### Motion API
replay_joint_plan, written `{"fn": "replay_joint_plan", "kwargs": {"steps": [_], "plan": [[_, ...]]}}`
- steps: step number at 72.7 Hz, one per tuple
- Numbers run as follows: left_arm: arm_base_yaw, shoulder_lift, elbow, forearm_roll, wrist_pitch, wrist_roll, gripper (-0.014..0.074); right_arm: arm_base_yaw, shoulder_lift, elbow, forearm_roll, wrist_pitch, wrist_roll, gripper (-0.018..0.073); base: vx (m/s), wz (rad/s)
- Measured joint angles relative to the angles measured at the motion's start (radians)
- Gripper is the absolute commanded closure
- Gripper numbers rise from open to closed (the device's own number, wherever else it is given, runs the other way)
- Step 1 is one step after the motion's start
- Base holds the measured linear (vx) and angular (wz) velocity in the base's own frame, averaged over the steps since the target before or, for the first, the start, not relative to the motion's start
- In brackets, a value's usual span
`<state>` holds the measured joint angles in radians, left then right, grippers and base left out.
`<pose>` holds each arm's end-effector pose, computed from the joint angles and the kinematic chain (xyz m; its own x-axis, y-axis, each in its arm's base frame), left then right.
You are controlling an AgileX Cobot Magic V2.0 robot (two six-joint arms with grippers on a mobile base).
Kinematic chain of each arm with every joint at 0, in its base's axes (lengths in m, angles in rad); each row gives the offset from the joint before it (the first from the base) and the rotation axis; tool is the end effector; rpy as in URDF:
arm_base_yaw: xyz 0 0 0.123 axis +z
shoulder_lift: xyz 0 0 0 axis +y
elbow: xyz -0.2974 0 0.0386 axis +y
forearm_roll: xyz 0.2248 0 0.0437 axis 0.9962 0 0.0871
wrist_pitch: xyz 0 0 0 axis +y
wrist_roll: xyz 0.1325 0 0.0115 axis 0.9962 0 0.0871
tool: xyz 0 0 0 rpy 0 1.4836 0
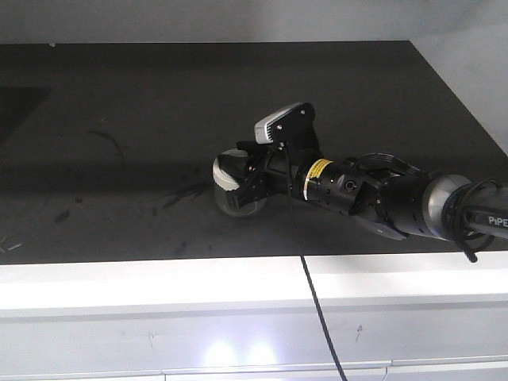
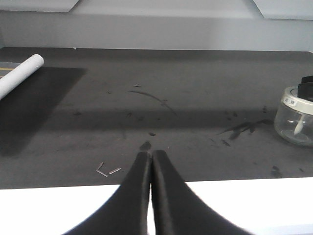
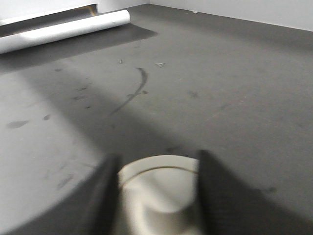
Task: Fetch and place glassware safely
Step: 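Reach the right gripper toward the white-lidded glass jar, then close the right gripper on the jar's white lid and lift it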
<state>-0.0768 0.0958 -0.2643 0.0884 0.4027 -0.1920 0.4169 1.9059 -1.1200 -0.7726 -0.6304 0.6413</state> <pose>0.0536 0.0005 0.2513 -0.1485 -0.0992 -0.9839 0.0263 0.9942 -0.1043 0.3824 0.2291 0.2368 -0.1780 -0.1045 -0.9785 -0.7413 0.6682 0.0635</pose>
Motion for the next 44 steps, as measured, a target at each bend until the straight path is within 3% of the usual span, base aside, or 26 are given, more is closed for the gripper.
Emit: {"fn": "replay_joint_plan", "kwargs": {"steps": [6, 29, 44], "plan": [[0.000, 0.000, 0.000, 0.000, 0.000, 0.000, 0.0603, -0.001, 0.000, 0.000, 0.003, 0.002, 0.009, 0.0576, 0.00, 0.00], [0.000, 0.000, 0.000, 0.000, 0.000, 0.000, 0.0603, -0.001, -0.031, 0.002, -0.009, 0.047, 0.040, 0.0567, 0.00, 0.00], [0.000, 0.000, 0.000, 0.000, 0.000, 0.000, 0.0603, -0.001, -0.189, 0.013, -0.026, 0.126, 0.051, 0.0566, 0.00, 0.00]]}}
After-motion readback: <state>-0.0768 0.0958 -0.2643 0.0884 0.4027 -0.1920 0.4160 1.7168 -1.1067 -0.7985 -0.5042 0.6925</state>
